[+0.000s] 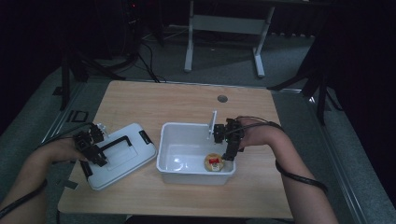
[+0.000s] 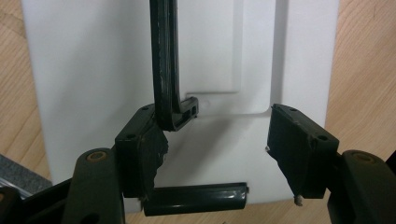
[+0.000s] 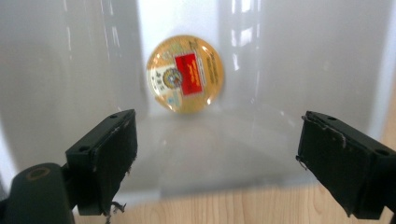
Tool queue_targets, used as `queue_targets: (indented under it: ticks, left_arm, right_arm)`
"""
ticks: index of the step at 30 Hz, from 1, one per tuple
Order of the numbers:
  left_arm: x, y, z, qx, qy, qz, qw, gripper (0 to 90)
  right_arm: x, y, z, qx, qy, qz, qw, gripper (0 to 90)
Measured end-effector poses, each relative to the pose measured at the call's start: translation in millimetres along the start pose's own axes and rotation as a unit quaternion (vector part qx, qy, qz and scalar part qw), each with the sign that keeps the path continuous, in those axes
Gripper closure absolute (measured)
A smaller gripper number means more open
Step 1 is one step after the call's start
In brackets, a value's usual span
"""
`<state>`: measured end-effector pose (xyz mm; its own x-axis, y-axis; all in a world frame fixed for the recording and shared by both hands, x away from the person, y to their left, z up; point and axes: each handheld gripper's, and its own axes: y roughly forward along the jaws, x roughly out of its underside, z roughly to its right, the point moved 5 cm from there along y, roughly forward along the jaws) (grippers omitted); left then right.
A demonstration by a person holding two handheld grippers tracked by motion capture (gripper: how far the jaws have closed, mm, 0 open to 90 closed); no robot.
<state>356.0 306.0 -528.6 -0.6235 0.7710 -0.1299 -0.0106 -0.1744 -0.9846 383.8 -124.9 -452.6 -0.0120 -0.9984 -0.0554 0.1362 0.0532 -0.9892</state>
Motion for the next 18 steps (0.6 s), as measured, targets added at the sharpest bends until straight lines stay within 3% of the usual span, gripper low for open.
queue_targets:
  ticks: [10, 18]
  left_arm:
    - [-0.4, -1.3, 0.9, 0.0, -0.001, 0.002, 1.0, 35.7]
    - [-0.2, -1.7, 0.7, 0.001, -0.002, 0.001, 1.0, 35.7]
  right_arm:
    - [37.2, -15.2, -0.3, 0.002, 0.024, 0.021, 0.9995, 12.7]
    - [66.5, -10.7, -3.8, -0.003, 0.04, 0.017, 0.999, 13.2]
